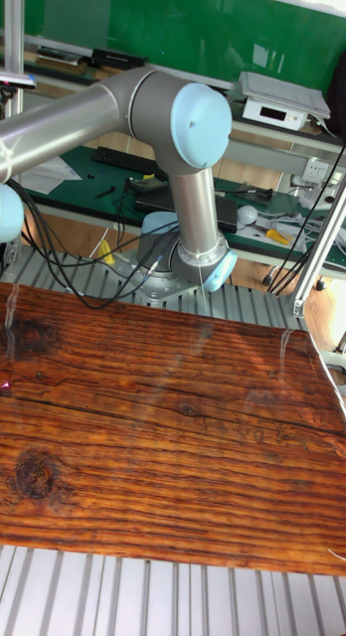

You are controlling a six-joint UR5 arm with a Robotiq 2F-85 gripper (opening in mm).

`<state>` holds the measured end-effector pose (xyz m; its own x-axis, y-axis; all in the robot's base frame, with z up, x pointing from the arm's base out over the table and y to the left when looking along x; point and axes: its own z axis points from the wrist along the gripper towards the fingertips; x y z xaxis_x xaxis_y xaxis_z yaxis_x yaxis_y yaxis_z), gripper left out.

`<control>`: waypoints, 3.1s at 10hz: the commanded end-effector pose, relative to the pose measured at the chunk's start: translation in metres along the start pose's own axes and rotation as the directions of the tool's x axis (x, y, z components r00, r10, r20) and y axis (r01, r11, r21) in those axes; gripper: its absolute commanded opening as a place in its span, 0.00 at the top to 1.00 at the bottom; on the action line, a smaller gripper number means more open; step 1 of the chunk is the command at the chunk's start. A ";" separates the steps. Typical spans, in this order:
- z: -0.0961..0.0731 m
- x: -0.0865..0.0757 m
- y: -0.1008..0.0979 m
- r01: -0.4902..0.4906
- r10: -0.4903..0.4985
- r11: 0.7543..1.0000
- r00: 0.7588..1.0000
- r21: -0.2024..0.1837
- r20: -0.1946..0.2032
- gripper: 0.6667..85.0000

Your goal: Use the gripper to push the small block from left to right

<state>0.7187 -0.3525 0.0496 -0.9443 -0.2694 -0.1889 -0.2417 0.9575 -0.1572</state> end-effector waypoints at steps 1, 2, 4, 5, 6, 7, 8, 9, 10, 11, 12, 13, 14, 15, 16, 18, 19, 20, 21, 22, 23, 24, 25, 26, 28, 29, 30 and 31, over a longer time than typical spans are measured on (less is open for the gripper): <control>0.003 -0.003 0.011 -0.052 0.052 0.997 0.999 -0.051 0.002 1.00; 0.003 -0.004 0.015 -0.064 0.064 0.996 0.998 -0.064 -0.002 1.00; 0.003 -0.003 0.016 -0.074 0.074 0.995 0.997 -0.069 -0.008 1.00; 0.003 -0.003 0.016 -0.074 0.074 0.995 0.997 -0.071 -0.007 1.00; 0.003 -0.004 0.018 -0.076 0.076 0.994 0.997 -0.079 -0.006 1.00; 0.002 -0.002 0.023 -0.083 0.082 0.992 0.997 -0.097 -0.012 1.00; 0.002 -0.002 0.025 -0.088 0.087 0.990 0.996 -0.107 -0.014 1.00; 0.001 -0.002 0.027 -0.090 0.089 0.990 0.996 -0.113 -0.015 1.00; 0.001 -0.003 0.029 -0.091 0.090 0.989 0.996 -0.119 -0.014 1.00; 0.000 -0.003 0.030 -0.094 0.093 0.988 0.996 -0.123 -0.016 1.00; -0.001 -0.003 0.032 -0.098 0.097 0.987 0.995 -0.130 -0.019 1.00; -0.002 -0.003 0.035 -0.106 0.104 0.985 0.994 -0.139 -0.023 1.00; -0.002 -0.004 0.036 -0.111 0.109 0.984 0.994 -0.142 -0.023 1.00; -0.002 -0.005 0.037 -0.120 0.118 0.983 0.993 -0.142 -0.024 1.00; -0.002 -0.006 0.037 -0.128 0.126 0.982 0.992 -0.141 -0.023 1.00; -0.002 -0.010 0.041 -0.139 0.137 0.979 0.990 -0.146 -0.024 1.00; -0.003 -0.014 0.045 -0.150 0.147 0.978 0.989 -0.144 -0.031 1.00; -0.005 -0.016 0.048 -0.159 0.154 0.978 0.987 -0.138 -0.045 1.00; -0.004 -0.018 0.054 -0.171 0.165 0.975 0.985 -0.142 -0.049 1.00; -0.003 -0.021 0.059 -0.178 0.173 0.974 0.984 -0.142 -0.050 1.00; -0.004 -0.022 0.064 -0.186 0.179 0.973 0.982 -0.135 -0.059 1.00; -0.005 -0.023 0.069 -0.191 0.184 0.973 0.981 -0.129 -0.062 1.00; -0.004 -0.024 0.074 -0.192 0.185 0.973 0.981 -0.127 -0.064 1.00; -0.004 -0.025 0.080 -0.199 0.192 0.971 0.979 -0.131 -0.064 1.00; -0.003 -0.026 0.093 -0.210 0.203 0.968 0.977 -0.137 -0.067 1.00; -0.003 -0.027 0.098 -0.217 0.209 0.965 0.976 -0.145 -0.067 1.00; -0.004 -0.029 0.104 -0.223 0.215 0.962 0.974 -0.157 -0.069 1.00; -0.005 -0.030 0.110 -0.231 0.222 0.958 0.972 -0.168 -0.071 1.00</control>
<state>0.7195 -0.2540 0.0421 -0.9870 -0.0653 -0.1469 -0.0697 0.9973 0.0250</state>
